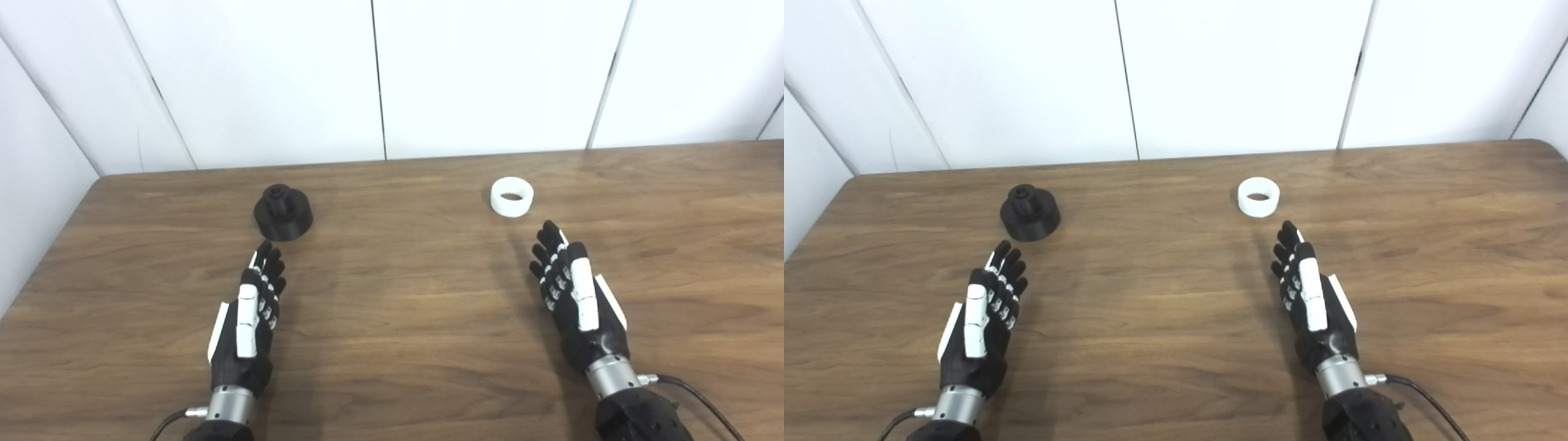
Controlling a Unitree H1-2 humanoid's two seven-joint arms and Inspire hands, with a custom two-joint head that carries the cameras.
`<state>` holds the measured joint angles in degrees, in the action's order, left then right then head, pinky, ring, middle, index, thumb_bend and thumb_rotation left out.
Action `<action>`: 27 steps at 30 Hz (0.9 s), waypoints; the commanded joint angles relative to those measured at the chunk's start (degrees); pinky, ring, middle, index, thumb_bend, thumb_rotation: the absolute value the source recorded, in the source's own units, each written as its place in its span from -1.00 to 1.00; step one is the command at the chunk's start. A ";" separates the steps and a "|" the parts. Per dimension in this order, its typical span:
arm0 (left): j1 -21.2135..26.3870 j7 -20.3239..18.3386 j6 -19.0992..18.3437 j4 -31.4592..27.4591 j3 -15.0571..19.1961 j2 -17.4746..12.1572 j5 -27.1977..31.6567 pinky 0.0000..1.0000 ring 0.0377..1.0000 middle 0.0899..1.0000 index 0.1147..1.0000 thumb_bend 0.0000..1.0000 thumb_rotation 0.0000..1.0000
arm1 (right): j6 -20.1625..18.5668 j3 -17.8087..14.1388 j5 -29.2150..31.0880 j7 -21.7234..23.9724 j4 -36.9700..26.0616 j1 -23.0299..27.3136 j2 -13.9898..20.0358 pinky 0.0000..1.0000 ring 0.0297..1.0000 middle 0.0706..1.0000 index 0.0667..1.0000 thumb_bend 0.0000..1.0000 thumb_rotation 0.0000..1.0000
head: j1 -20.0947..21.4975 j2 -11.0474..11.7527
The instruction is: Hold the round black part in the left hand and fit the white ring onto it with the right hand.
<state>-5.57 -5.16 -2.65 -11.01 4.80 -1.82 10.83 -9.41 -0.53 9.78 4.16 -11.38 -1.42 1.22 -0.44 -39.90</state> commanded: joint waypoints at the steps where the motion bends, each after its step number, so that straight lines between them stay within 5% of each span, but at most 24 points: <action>1: 1.42 0.34 1.84 -0.52 0.28 -0.48 -0.48 1.00 1.00 1.00 1.00 0.22 0.98 | 3.39 0.26 0.29 0.64 -0.48 1.68 -0.65 1.00 1.00 1.00 1.00 0.24 1.00 | -0.19 0.05; 23: 1.70 1.19 -0.29 -1.77 0.54 -1.45 -1.99 1.00 1.00 1.00 1.00 0.12 0.91 | 5.32 0.65 0.21 0.51 0.75 1.84 -1.18 1.00 1.00 1.00 1.00 0.23 1.00 | -0.30 0.41; 27: 1.79 1.20 -0.12 -2.25 0.46 -2.35 -3.52 1.00 1.00 1.00 1.00 0.26 0.67 | 5.47 0.79 0.10 0.61 0.97 1.88 -1.17 1.00 1.00 1.00 1.00 0.22 1.00 | -0.48 0.49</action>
<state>-5.42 -3.85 -3.83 -10.74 5.29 -2.74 8.32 -6.47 -0.07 9.62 4.25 -9.28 -1.10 0.73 -0.88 -39.37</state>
